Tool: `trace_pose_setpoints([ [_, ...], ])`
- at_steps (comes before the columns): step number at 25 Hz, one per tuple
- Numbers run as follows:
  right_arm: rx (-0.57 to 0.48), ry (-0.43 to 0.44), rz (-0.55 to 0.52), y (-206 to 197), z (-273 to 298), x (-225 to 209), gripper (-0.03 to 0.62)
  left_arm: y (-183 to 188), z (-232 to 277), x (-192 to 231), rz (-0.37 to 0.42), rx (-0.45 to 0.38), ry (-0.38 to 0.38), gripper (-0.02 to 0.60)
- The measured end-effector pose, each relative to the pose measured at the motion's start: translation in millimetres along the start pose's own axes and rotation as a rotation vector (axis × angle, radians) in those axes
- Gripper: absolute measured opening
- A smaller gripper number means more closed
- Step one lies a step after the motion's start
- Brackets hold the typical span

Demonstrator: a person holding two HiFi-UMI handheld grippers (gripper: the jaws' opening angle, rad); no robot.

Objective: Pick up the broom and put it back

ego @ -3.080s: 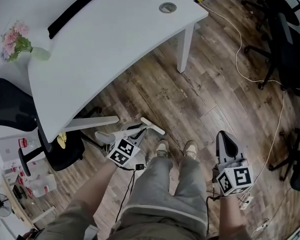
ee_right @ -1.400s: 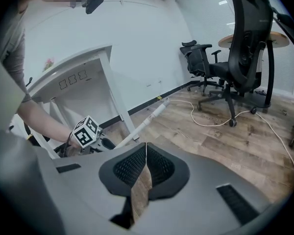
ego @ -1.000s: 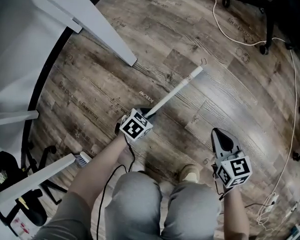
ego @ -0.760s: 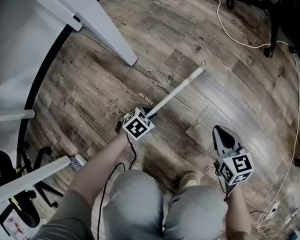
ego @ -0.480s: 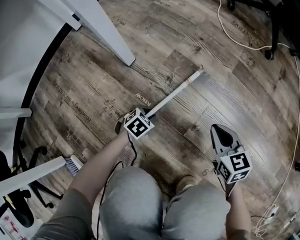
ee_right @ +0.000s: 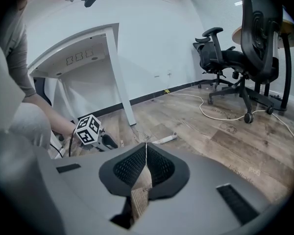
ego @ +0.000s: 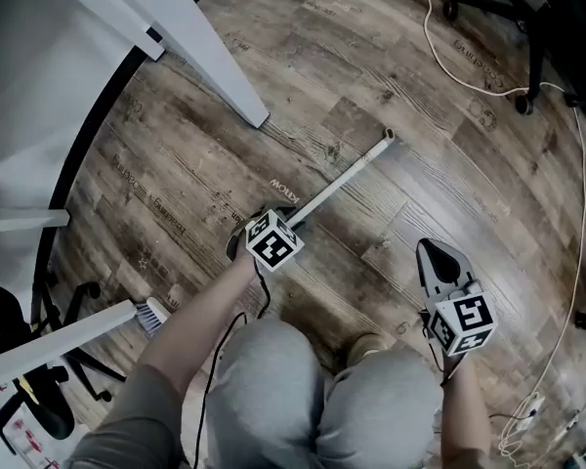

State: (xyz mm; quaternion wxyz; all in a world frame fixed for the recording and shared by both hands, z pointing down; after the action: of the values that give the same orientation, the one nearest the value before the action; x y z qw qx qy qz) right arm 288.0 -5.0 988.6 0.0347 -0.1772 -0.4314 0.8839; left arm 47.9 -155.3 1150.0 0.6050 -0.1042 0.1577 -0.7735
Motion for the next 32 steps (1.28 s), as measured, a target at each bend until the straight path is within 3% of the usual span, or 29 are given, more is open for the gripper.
trace_pose_setpoints([
  [8, -0.022, 0.018, 0.013, 94.8, -63.4, 45.0, 0.032, 32.2, -147.4, 21.4, -0.029, -0.101, 0.068, 0.163],
  [18, -0.099, 0.056, -0.006, 275.7, -168.4, 116.5, 0.032, 105.4, -393.8, 19.6, -0.102, -0.247, 0.12, 0.081],
  [22, -0.122, 0.07, -0.038, 342.4, -218.2, 147.1, 0.032, 135.9, -485.2, 7.7, -0.156, -0.349, 0.133, 0.071],
  [32, -0.179, 0.074, -0.103, 470.3, -335.7, 214.9, 0.032, 215.2, -692.7, -4.0, -0.106, -0.554, 0.223, 0.046],
])
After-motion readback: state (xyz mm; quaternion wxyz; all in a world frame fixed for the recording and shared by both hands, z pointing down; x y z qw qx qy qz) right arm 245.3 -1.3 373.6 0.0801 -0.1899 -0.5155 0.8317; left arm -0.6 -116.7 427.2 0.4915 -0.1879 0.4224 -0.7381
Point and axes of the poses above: the fingertips, and each gripper's own axes: z forward along the fingers, x to its left, y out of its top, the point moved 6 cm from there along -z, backward along the fingers, and after that the axes turned 7 degrees about y, right-handed, at the moved point
